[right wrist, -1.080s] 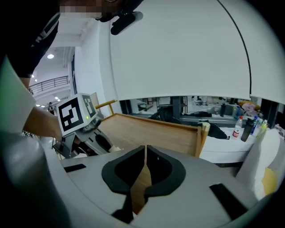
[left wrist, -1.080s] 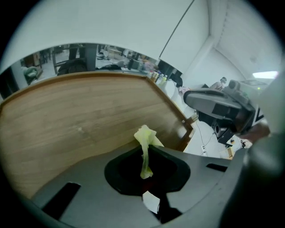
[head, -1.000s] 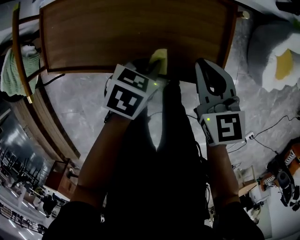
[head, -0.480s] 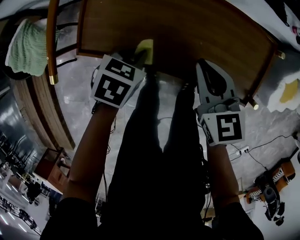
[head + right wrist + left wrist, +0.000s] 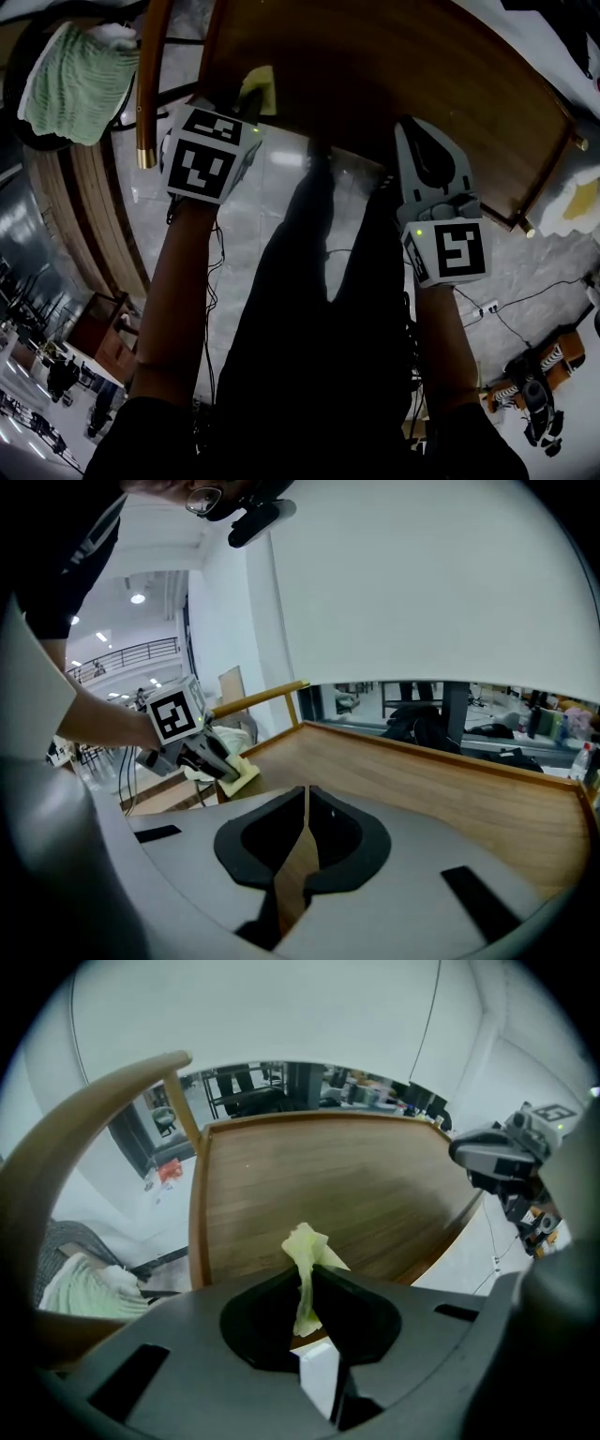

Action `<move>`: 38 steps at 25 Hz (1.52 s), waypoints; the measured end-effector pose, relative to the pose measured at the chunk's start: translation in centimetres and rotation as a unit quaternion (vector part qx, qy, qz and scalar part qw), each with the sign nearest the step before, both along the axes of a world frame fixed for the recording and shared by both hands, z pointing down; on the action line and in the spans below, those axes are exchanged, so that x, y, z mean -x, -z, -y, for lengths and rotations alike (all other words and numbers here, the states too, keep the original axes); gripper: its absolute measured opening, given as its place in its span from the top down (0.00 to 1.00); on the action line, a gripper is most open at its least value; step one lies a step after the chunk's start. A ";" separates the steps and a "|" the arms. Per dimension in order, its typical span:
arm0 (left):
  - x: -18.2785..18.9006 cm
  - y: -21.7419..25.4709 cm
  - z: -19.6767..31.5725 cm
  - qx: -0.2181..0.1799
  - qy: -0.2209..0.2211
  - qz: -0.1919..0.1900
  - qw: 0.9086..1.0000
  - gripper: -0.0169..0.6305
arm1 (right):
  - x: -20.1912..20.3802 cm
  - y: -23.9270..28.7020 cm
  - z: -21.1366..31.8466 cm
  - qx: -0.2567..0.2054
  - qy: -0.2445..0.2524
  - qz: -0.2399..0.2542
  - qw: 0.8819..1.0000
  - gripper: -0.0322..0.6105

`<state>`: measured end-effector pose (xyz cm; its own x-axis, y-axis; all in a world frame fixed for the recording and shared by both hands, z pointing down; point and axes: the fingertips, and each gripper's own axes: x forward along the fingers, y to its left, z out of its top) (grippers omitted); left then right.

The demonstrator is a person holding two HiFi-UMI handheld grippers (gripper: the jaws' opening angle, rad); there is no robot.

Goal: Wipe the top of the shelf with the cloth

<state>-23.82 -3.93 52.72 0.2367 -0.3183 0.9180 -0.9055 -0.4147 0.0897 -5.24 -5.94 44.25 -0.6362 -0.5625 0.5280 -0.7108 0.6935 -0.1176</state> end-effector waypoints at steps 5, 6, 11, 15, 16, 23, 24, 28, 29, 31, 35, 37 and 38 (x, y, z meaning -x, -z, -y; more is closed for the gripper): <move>1.1 0.1 0.1 0.000 0.027 0.000 1.000 0.92 | 0.7 0.1 0.2 -0.006 -0.003 -0.003 1.000 0.91; 1.1 0.1 0.2 0.000 0.032 -0.002 0.999 0.92 | 0.7 0.3 0.3 -0.009 -0.005 -0.004 1.000 0.91; 1.1 0.1 0.5 -0.017 0.036 -0.016 0.999 0.92 | 0.4 1.8 0.6 -0.022 -0.014 -0.015 1.000 0.91; -1.0 2.1 -0.4 -0.034 0.027 -0.080 0.996 0.92 | 0.1 6.9 0.7 -0.038 -0.006 0.015 0.999 0.91; -2.0 3.2 -0.2 -0.046 0.023 -0.103 0.993 0.92 | -0.1 8.5 0.8 -0.048 -0.003 0.021 0.999 0.91; -5.3 17.5 3.0 -0.211 -0.020 -0.180 0.961 0.92 | -0.3 20.2 1.2 -0.096 0.042 0.060 0.993 0.91; -5.6 20.0 3.3 -0.239 -0.023 -0.190 0.952 0.92 | -0.4 21.9 0.9 -0.106 0.049 0.065 0.991 0.91; -7.1 28.8 3.4 -0.323 -0.049 -0.226 0.918 0.92 | -1.8 28.6 -0.3 -0.155 0.056 0.065 0.984 0.91; -7.6 30.7 3.2 -0.340 -0.058 -0.234 0.909 0.92 | -2.6 30.3 -0.3 -0.173 0.052 0.060 0.982 0.91; -8.6 34.0 2.2 -0.366 -0.073 -0.253 0.893 0.92 | -4.6 33.7 -0.6 -0.212 0.042 0.056 0.975 0.91; -10.4 39.1 -0.6 -0.393 -0.094 -0.299 0.865 0.92 | -7.3 39.1 -2.5 -0.258 0.041 0.079 0.962 0.91; -11.0 41.6 -1.9 -0.403 -0.100 -0.322 0.851 0.92 | -7.7 40.8 -4.2 -0.267 0.052 0.094 0.958 0.91; -11.3 42.6 -2.6 -0.409 -0.105 -0.325 0.846 0.92 | -7.9 41.4 -5.2 -0.270 0.060 0.099 0.956 0.91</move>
<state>-12.57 -1.32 10.09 0.7369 -0.6729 0.0650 -0.6741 -0.7240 0.1462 2.66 -0.69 2.90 -0.7703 -0.6361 0.0446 -0.6236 0.7661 0.1560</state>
